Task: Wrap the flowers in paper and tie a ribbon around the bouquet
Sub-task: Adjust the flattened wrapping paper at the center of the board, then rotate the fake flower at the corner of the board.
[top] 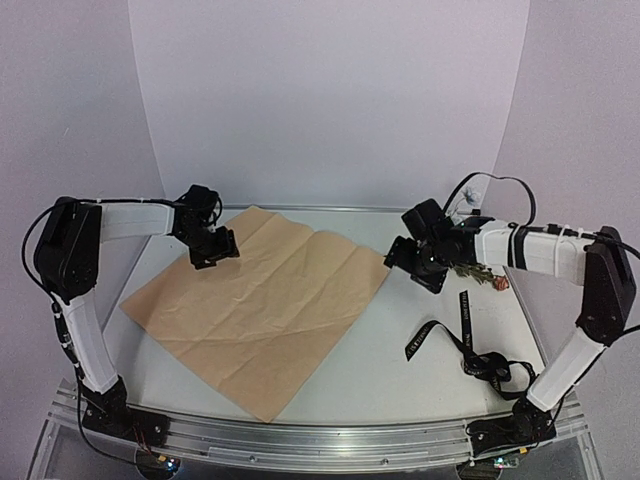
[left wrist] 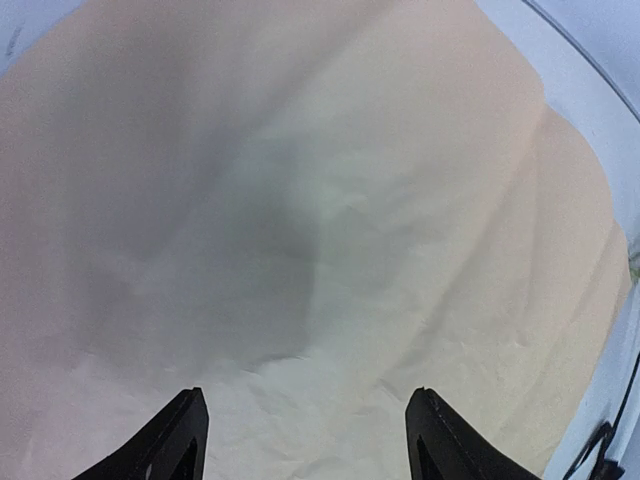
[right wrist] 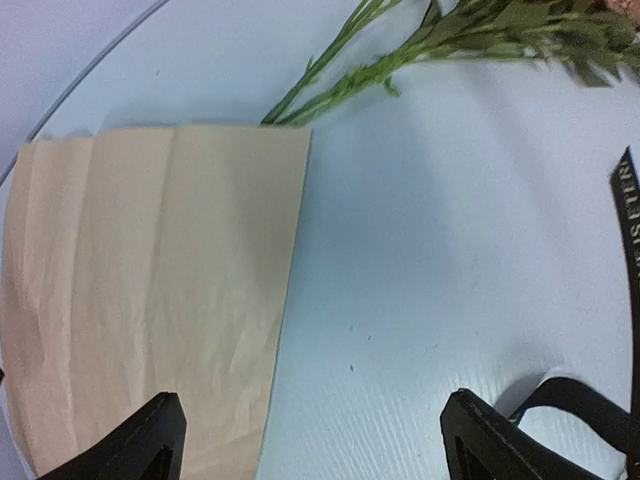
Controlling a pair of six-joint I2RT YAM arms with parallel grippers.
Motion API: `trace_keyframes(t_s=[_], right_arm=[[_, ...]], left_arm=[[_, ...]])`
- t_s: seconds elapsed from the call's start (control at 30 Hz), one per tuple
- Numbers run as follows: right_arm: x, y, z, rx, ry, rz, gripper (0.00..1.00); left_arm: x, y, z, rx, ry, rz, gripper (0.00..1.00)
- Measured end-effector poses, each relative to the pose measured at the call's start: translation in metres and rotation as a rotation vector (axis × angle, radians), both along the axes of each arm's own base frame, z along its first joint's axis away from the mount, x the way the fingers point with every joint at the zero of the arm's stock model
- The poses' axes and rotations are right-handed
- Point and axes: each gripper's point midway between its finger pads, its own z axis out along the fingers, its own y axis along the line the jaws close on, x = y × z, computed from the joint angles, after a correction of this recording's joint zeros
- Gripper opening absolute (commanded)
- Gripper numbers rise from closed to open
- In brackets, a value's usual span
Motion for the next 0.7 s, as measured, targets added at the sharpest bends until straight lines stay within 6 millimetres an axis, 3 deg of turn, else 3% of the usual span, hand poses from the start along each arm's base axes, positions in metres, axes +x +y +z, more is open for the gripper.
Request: trace_keyframes(t_s=[0.13,0.23,0.33,0.53,0.63,0.7], right_arm=[[0.045,-0.027,0.007,-0.049,0.0,-0.129,0.87],[0.076,-0.043,-0.004,-0.087,0.026,-0.205,0.85],[0.097,-0.053,-0.02,-0.131,0.077,-0.262,0.83],[0.135,-0.054,-0.044,-0.146,0.108,-0.32,0.82],[0.153,-0.046,-0.045,-0.134,0.089,-0.319,0.72],[0.171,-0.038,-0.043,-0.11,0.055,-0.313,0.59]], left_arm=[[-0.024,-0.054,0.007,-0.003,-0.009,-0.145,0.7],[-0.047,-0.089,0.008,-0.007,-0.006,-0.246,0.69],[-0.064,-0.109,0.007,-0.003,0.001,-0.306,0.69],[-0.088,-0.126,-0.002,-0.005,0.026,-0.366,0.68],[-0.092,-0.124,-0.008,0.0,0.043,-0.37,0.67],[-0.093,-0.125,-0.008,-0.002,0.045,-0.371,0.67]])
